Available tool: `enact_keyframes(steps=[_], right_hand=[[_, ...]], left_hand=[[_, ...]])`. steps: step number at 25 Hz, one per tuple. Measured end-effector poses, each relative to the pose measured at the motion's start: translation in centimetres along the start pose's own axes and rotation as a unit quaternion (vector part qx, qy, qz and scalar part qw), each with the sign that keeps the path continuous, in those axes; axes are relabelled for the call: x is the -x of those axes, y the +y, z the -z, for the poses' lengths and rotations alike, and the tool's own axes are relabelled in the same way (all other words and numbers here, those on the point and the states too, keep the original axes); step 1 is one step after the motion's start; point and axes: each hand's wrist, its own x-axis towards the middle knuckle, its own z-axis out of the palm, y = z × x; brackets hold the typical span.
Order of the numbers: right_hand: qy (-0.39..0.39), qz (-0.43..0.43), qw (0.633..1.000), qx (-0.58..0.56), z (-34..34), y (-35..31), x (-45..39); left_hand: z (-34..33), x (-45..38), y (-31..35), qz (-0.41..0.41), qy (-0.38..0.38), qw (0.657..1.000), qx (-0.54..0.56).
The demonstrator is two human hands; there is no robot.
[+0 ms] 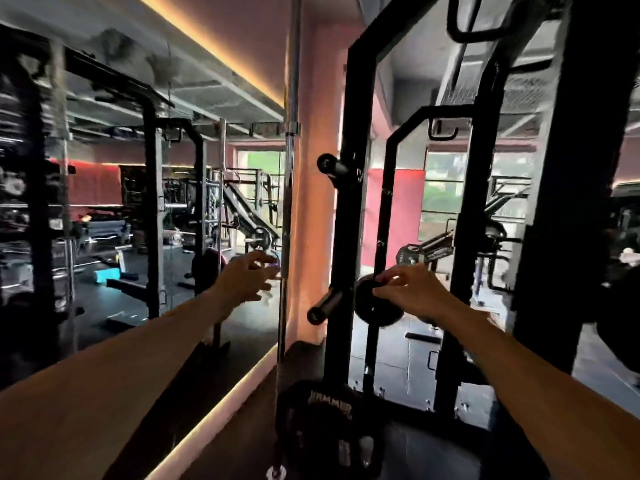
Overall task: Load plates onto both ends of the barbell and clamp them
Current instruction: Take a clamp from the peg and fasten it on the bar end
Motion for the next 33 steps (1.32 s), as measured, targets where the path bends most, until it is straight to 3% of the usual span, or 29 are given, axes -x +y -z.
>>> enact_keyframes(steps=[3,10,16,21,24,29,33], right_hand=[[-0.011,-0.002,1.0,0.012,-0.9,-1.0,-2.9],[0.054,-0.006,0.999,0.0,-1.6,-0.1,-13.8],[0.076,0.008,0.997,-0.023,-2.0,0.4,-26.2],[0.119,0.012,0.978,-0.173,-2.1,-2.1,-34.2],[0.107,0.003,0.967,-0.232,-2.9,-2.9,-36.1],[0.143,-0.005,0.964,-0.225,-3.3,-3.4,-36.4],[0.184,-0.011,0.955,-0.232,-3.6,-5.3,-34.8]], left_hand=[[0.2,-4.2,-0.3,-0.004,-0.028,0.999,0.022],[-2.7,-14.5,-1.0,-0.049,-0.086,0.993,0.068],[-4.4,-26.3,1.8,-0.094,-0.062,0.99,0.09],[-7.0,-33.2,5.1,-0.125,-0.085,0.98,0.129],[-8.7,-34.9,6.5,-0.126,-0.132,0.97,0.159],[-10.4,-35.9,7.6,-0.149,-0.228,0.947,0.173],[-9.6,-34.6,7.7,-0.171,-0.257,0.928,0.209]])
